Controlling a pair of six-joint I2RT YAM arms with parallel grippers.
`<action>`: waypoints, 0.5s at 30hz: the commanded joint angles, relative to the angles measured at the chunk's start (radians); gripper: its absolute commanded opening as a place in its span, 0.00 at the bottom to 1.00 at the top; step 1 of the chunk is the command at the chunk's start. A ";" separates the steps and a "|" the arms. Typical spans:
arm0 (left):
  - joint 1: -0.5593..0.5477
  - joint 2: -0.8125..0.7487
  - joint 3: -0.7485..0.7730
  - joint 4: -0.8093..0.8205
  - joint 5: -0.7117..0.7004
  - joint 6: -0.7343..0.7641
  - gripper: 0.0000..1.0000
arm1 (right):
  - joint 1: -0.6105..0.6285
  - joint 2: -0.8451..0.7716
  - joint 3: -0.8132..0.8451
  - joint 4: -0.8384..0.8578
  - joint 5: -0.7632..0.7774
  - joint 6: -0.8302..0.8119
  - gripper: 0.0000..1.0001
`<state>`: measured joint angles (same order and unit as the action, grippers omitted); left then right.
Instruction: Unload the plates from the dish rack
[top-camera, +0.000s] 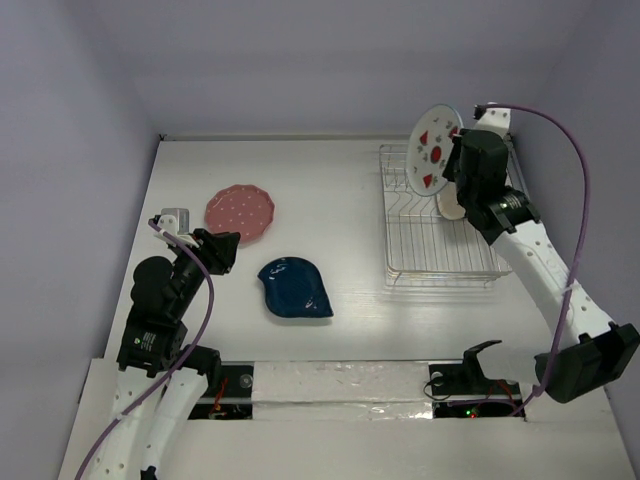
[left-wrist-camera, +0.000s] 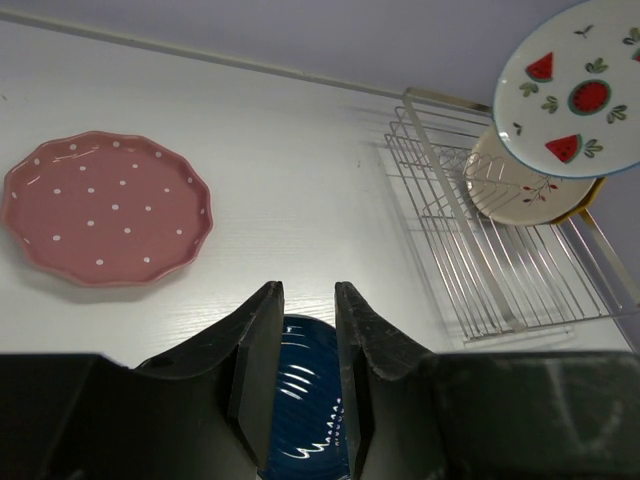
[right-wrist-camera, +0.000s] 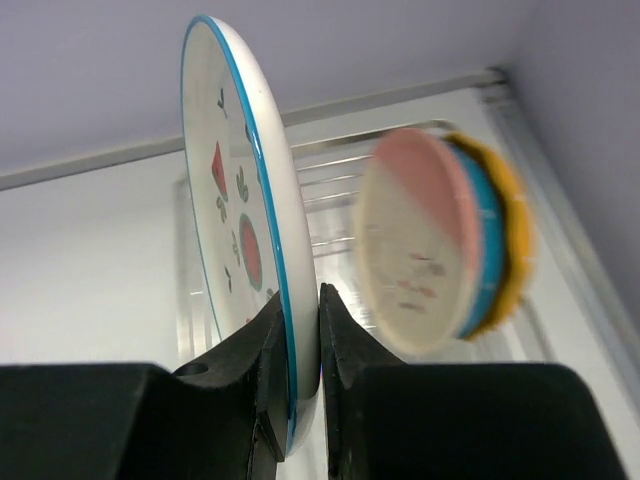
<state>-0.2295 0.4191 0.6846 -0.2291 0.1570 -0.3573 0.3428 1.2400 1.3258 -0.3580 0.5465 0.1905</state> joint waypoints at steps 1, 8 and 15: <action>-0.005 0.003 0.013 0.040 0.012 -0.002 0.25 | 0.059 0.038 0.041 0.214 -0.216 0.121 0.00; -0.005 0.004 0.013 0.040 0.012 -0.002 0.25 | 0.173 0.246 0.088 0.338 -0.410 0.254 0.00; -0.005 0.003 0.012 0.040 0.010 -0.002 0.29 | 0.240 0.495 0.188 0.341 -0.425 0.296 0.00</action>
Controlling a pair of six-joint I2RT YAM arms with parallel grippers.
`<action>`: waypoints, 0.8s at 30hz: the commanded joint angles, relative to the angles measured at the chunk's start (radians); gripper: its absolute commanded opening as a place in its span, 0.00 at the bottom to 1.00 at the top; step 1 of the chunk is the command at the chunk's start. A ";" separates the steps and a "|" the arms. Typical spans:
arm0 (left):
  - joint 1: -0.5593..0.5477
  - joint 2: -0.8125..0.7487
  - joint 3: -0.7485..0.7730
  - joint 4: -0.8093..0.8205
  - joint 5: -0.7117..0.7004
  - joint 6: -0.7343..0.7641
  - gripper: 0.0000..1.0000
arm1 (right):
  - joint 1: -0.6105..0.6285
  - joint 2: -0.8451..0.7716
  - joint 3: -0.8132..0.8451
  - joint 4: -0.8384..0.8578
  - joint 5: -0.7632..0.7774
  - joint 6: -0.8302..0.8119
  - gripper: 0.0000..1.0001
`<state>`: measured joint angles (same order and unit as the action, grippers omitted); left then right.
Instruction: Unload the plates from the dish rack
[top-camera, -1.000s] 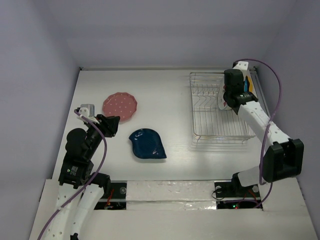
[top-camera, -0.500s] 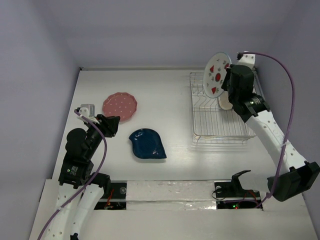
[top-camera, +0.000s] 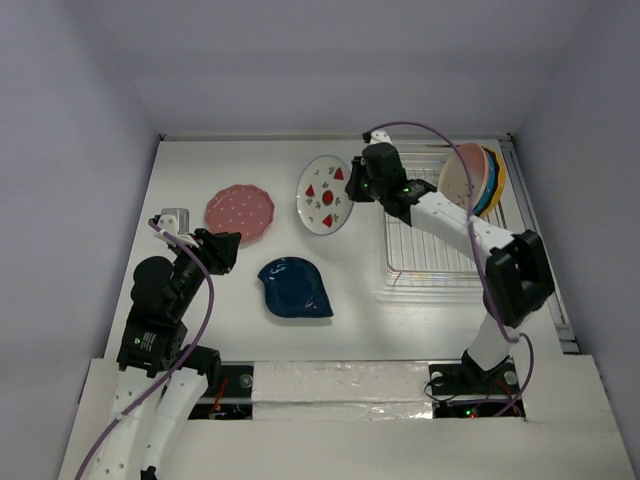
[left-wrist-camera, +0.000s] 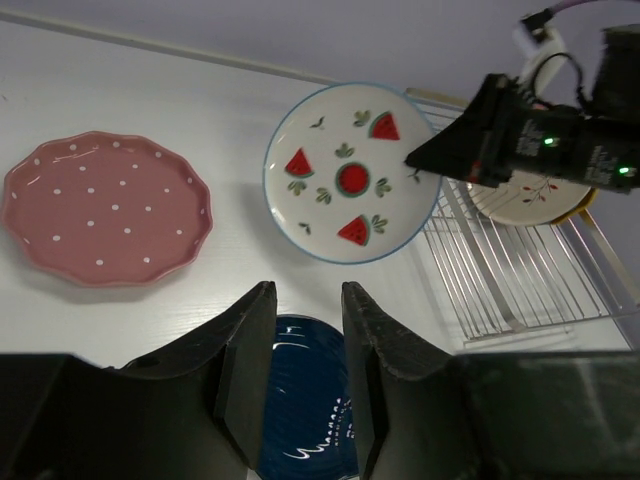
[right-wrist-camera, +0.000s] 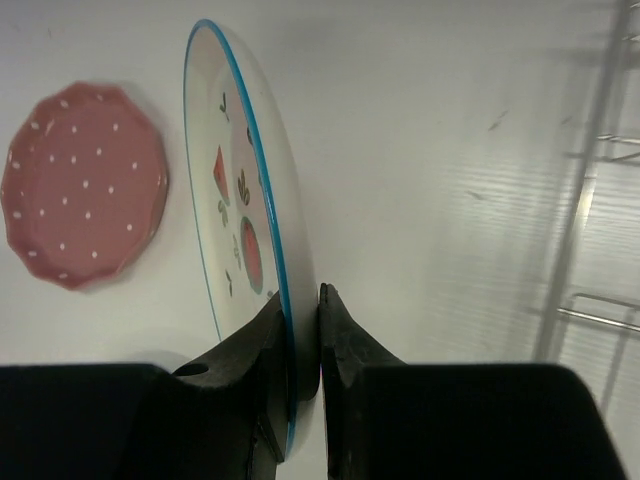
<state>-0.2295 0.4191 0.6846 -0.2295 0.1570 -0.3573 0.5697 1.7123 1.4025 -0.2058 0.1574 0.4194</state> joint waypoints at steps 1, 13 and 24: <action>-0.005 0.003 0.012 0.041 0.012 -0.002 0.30 | 0.027 0.047 0.121 0.189 -0.033 0.068 0.00; -0.005 0.007 0.012 0.041 0.010 -0.002 0.32 | 0.041 0.227 0.168 0.154 0.137 0.113 0.00; 0.004 0.009 0.012 0.045 0.016 -0.002 0.33 | 0.041 0.253 0.053 0.079 0.231 0.108 0.24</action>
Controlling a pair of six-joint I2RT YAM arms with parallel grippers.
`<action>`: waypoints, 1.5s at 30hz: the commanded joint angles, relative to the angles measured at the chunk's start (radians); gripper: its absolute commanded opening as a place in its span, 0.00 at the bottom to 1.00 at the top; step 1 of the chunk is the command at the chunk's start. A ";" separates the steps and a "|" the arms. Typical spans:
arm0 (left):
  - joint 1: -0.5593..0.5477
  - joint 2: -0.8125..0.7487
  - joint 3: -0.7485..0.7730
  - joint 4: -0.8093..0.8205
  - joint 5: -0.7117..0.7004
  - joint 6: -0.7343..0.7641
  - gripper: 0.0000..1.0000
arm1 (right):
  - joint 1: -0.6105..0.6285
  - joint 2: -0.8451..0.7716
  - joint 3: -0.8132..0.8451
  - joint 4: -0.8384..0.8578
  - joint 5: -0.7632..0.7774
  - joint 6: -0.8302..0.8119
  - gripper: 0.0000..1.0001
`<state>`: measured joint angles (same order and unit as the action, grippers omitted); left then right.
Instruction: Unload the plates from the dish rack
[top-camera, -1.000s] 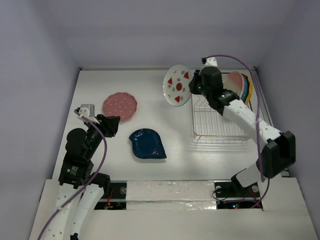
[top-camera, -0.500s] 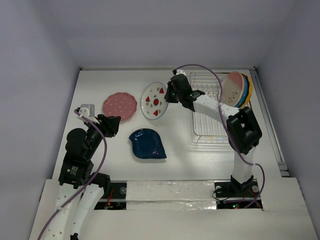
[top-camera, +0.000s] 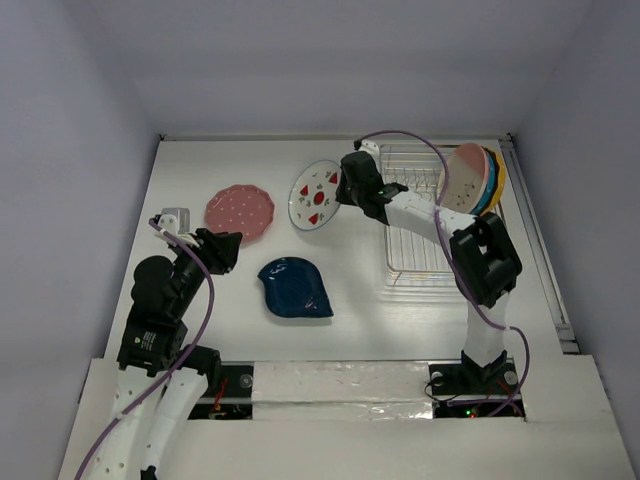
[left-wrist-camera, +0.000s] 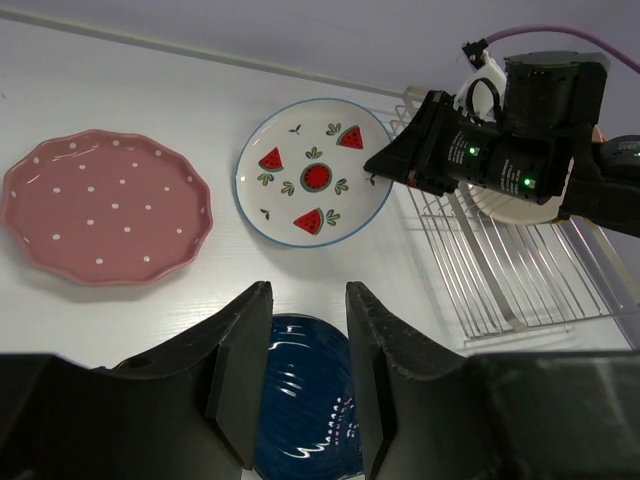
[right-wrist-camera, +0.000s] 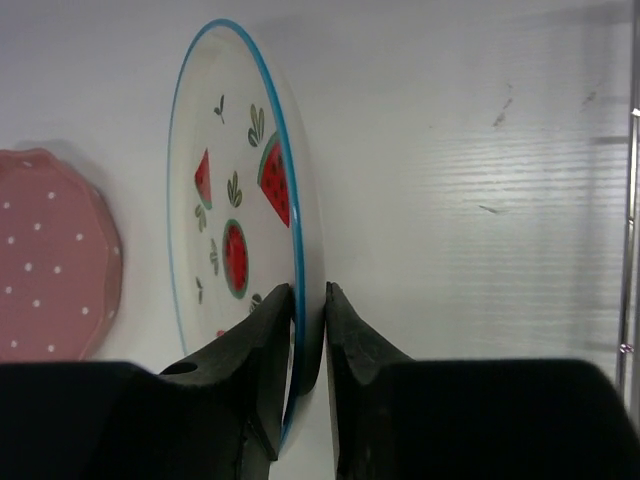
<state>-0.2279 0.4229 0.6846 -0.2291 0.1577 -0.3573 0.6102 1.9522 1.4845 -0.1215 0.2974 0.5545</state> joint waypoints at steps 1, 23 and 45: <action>0.002 0.005 0.010 0.045 0.016 -0.002 0.33 | 0.000 0.014 -0.036 -0.007 0.101 -0.027 0.26; 0.002 -0.016 0.012 0.045 0.020 -0.002 0.33 | 0.000 -0.030 -0.056 -0.109 0.083 -0.067 0.51; -0.027 -0.042 0.012 0.040 0.011 -0.002 0.33 | -0.411 -0.627 -0.322 -0.155 0.342 -0.199 0.10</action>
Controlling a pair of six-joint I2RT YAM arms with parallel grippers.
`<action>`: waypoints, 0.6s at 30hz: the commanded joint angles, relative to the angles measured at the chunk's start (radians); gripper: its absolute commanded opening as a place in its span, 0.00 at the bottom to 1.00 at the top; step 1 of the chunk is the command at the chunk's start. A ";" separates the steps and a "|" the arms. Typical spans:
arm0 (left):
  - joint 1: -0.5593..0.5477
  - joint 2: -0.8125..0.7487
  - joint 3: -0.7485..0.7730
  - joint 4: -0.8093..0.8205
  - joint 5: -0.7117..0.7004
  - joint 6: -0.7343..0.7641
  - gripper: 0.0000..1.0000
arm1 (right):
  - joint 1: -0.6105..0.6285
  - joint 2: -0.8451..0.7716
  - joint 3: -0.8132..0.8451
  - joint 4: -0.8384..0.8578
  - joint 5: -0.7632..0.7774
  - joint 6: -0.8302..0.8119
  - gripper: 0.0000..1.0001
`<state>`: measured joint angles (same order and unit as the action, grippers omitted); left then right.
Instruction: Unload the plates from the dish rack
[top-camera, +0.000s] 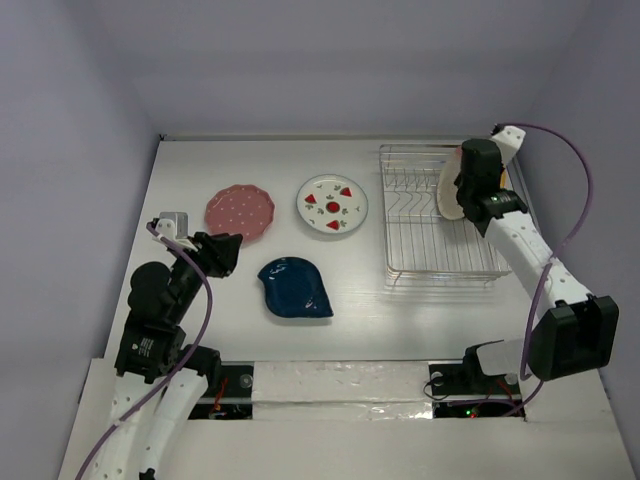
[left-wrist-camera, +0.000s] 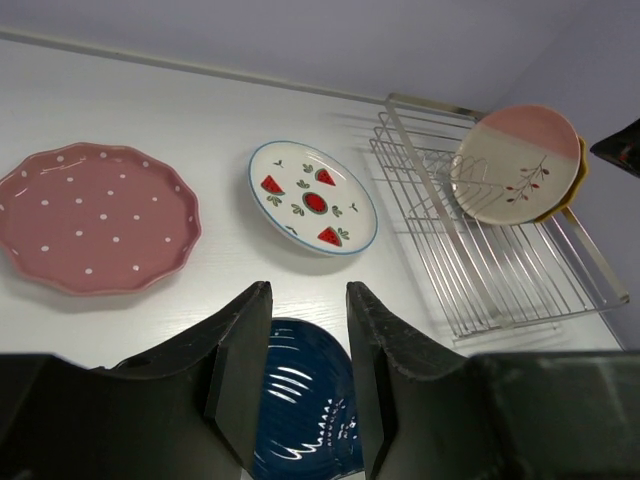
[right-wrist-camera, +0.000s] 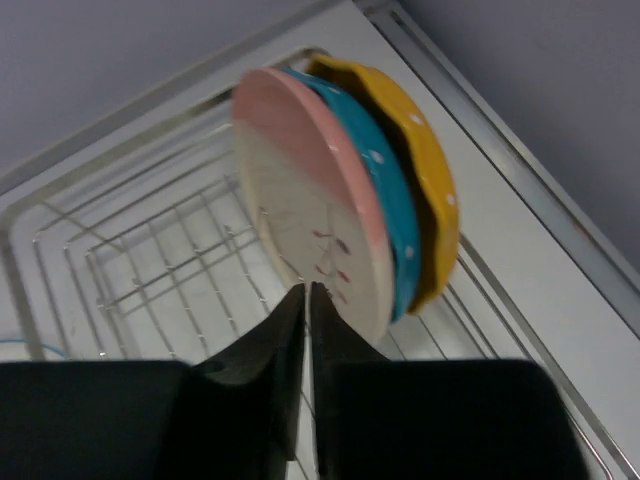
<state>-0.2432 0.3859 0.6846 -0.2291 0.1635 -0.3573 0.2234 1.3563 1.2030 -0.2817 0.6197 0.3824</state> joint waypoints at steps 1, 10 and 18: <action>-0.011 -0.007 0.012 0.040 0.005 -0.003 0.33 | -0.057 -0.032 -0.039 0.003 0.018 -0.039 0.21; -0.021 -0.009 0.012 0.039 -0.001 -0.005 0.33 | -0.150 0.092 0.047 -0.036 0.002 -0.082 0.34; -0.021 -0.004 0.013 0.039 -0.001 -0.005 0.33 | -0.150 0.204 0.142 -0.079 0.029 -0.105 0.31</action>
<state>-0.2604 0.3836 0.6846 -0.2291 0.1623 -0.3576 0.0757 1.5425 1.2839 -0.3500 0.6285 0.2974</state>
